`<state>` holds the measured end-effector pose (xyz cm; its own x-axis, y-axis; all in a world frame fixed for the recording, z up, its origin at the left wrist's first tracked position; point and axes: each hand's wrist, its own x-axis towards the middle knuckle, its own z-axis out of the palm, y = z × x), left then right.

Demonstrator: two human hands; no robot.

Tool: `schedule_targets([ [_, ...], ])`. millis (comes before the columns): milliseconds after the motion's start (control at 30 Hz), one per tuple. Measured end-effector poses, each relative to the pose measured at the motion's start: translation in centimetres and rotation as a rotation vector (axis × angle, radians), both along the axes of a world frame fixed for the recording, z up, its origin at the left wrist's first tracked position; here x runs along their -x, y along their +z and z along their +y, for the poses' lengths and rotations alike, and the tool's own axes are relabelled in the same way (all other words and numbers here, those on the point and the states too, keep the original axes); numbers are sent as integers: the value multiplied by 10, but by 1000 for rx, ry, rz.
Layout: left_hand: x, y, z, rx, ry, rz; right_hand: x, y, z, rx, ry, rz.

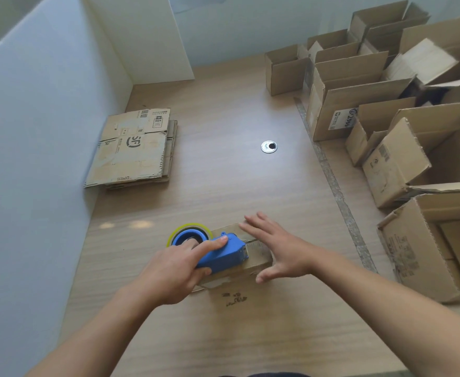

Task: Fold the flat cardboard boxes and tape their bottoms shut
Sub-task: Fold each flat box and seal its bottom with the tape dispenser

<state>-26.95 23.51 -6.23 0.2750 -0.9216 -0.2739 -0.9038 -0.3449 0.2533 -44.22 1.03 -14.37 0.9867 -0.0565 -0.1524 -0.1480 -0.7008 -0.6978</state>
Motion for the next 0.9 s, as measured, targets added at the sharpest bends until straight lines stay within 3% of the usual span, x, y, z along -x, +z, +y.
schedule_targets([
  [200, -6, 12, 0, 14, -14, 17, -13, -15, 2, -49, -67, -193],
  [500, -37, 43, -17, -158, -66, 48, -10, -28, 5, -7, -44, -269],
  [700, -63, 53, -10, -240, 64, 207, -11, -25, 3, 46, -12, -256],
  [900, -98, 62, 19, -302, 142, 374, -17, -14, -2, 249, 90, -141],
])
